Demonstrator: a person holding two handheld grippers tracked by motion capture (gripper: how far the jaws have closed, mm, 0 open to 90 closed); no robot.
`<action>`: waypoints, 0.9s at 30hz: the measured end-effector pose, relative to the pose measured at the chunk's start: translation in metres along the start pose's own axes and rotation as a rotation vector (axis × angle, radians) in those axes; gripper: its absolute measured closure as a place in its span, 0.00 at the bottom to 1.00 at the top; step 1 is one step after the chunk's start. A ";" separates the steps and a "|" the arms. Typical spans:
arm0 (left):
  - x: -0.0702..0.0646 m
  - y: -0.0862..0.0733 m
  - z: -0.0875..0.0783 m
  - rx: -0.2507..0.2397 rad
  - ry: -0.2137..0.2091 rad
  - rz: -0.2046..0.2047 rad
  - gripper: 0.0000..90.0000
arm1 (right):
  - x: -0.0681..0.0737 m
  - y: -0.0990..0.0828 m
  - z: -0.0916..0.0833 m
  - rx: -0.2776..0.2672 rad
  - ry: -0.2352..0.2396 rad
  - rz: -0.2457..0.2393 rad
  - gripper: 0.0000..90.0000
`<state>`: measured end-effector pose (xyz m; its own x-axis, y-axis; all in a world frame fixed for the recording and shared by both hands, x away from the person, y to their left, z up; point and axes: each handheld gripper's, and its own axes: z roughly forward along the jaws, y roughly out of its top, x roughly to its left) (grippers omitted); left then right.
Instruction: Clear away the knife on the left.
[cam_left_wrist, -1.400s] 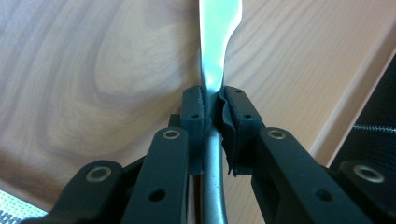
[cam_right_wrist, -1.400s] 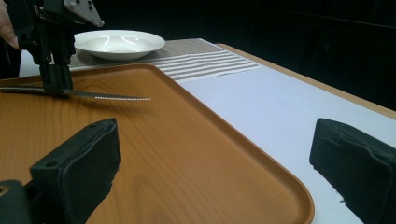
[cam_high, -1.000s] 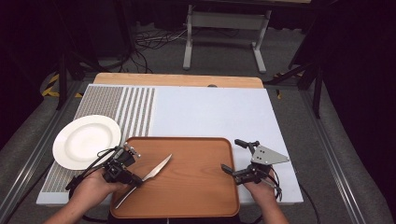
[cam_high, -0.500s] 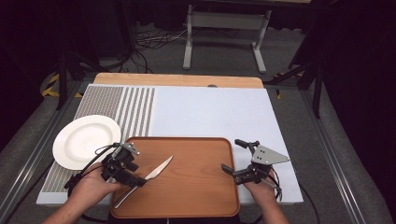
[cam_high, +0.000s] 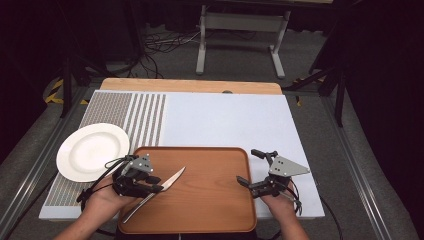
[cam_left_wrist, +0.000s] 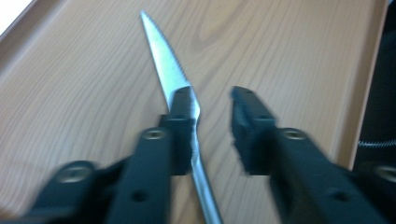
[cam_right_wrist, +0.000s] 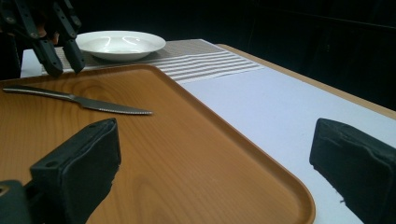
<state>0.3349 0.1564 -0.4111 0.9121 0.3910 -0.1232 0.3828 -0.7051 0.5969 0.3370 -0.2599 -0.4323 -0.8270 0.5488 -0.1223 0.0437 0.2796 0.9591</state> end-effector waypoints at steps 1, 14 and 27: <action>-0.001 0.001 0.001 0.000 0.000 0.006 0.89 | 0.000 0.000 0.000 0.000 0.000 0.001 0.03; -0.002 0.006 0.022 0.136 -0.047 0.072 1.00 | 0.000 0.000 -0.001 0.000 -0.002 0.003 0.03; 0.002 0.005 0.033 0.246 -0.063 0.080 1.00 | 0.000 0.000 0.000 0.000 -0.002 0.001 0.03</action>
<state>0.3430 0.1341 -0.4345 0.9452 0.2964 -0.1371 0.3265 -0.8576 0.3973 0.3372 -0.2605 -0.4327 -0.8256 0.5510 -0.1217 0.0445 0.2786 0.9594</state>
